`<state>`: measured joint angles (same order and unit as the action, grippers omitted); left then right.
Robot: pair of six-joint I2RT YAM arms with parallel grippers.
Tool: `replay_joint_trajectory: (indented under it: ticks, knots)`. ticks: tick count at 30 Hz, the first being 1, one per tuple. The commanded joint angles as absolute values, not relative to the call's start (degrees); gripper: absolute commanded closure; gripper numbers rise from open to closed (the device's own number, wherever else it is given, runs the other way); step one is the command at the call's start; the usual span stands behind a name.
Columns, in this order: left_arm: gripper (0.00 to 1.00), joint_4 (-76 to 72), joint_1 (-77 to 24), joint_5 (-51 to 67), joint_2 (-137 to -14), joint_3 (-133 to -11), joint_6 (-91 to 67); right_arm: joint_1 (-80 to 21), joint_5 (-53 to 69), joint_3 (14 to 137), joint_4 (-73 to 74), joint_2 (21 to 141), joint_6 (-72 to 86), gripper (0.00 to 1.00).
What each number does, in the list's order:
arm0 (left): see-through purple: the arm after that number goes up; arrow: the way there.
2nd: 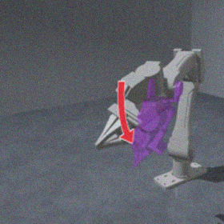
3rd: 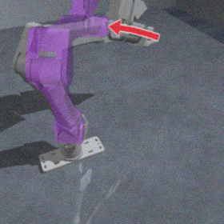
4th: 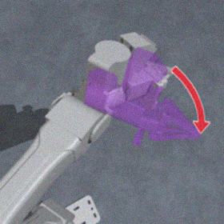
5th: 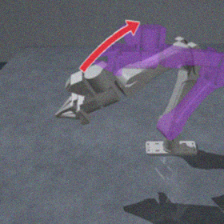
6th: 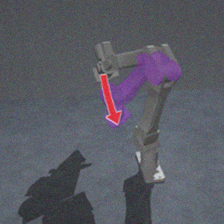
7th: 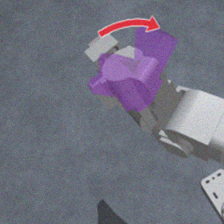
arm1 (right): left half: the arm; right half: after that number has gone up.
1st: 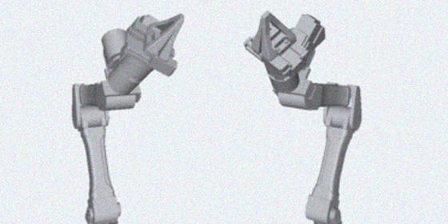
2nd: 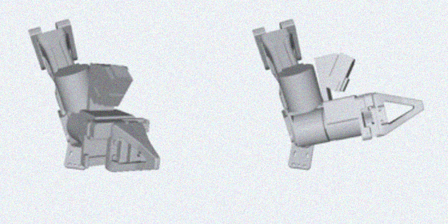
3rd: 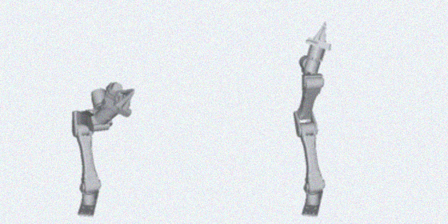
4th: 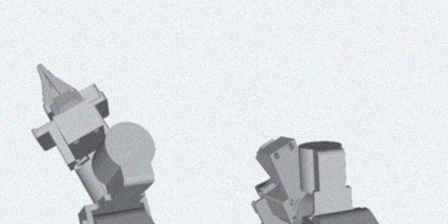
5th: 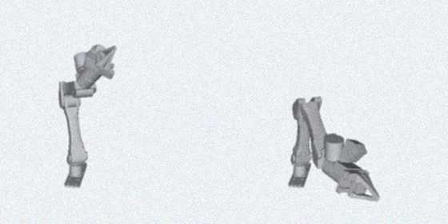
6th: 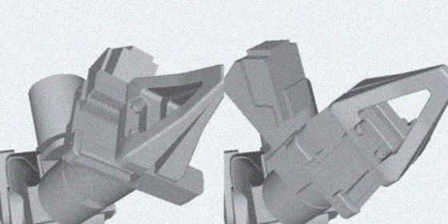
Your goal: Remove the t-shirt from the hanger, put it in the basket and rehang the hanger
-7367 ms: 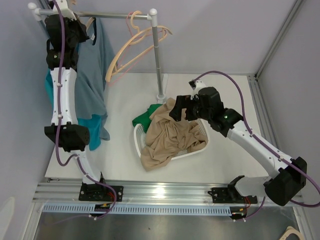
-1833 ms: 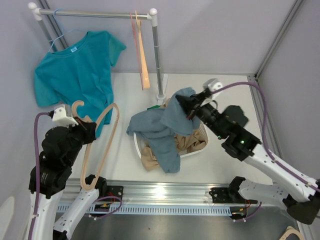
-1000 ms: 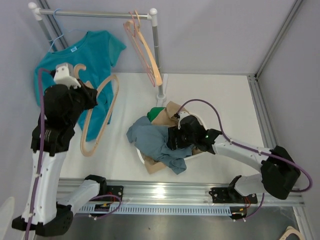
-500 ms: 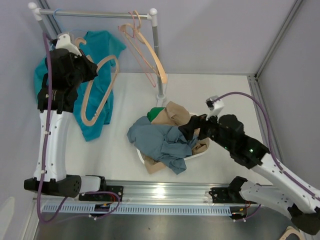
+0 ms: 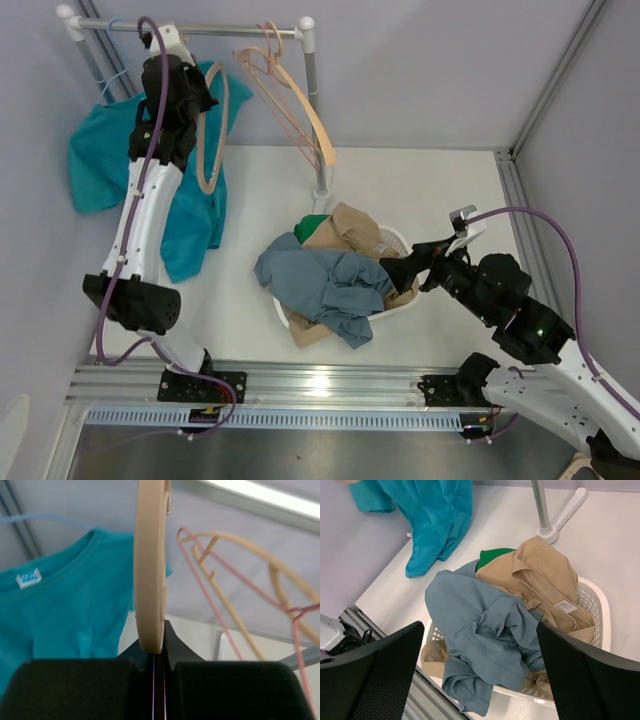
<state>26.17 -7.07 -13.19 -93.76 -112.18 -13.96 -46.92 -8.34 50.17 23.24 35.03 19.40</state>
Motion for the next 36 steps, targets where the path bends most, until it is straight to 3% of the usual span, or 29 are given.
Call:
replay_joint_trajectory:
  ticks: [1, 6, 26, 33, 35, 36]
  knots:
    - [0.99, 18.54, -10.45, -18.1, -99.28, -124.16, -7.14, -46.93, -7.82, 50.36, 23.29, 34.81, 18.72, 0.01]
    - [0.99, 21.54, -10.9, -16.79, -108.1, -139.9, -5.54, -46.93, -8.26, 50.01, 23.12, 35.5, 18.02, 0.01]
    - [0.99, 17.66, -11.25, -7.74, -117.69, -138.96, -7.03, -46.93, -5.1, 49.04, 19.69, 39.11, 18.28, 0.0]
    - [0.89, 18.72, -11.25, -5.19, -112.51, -132.11, -7.73, -46.93, -3.08, 47.73, 16.79, 40.95, 19.07, 0.0]
    - [0.81, 19.42, -11.25, -3.96, -111.1, -130.34, -7.82, -46.93, -1.94, 47.37, 15.83, 41.31, 19.69, 0.0]
    - [0.71, 19.95, -11.25, -2.91, -110.75, -129.82, -7.82, -46.93, -1.67, 47.2, 15.47, 41.4, 19.95, 0.01]
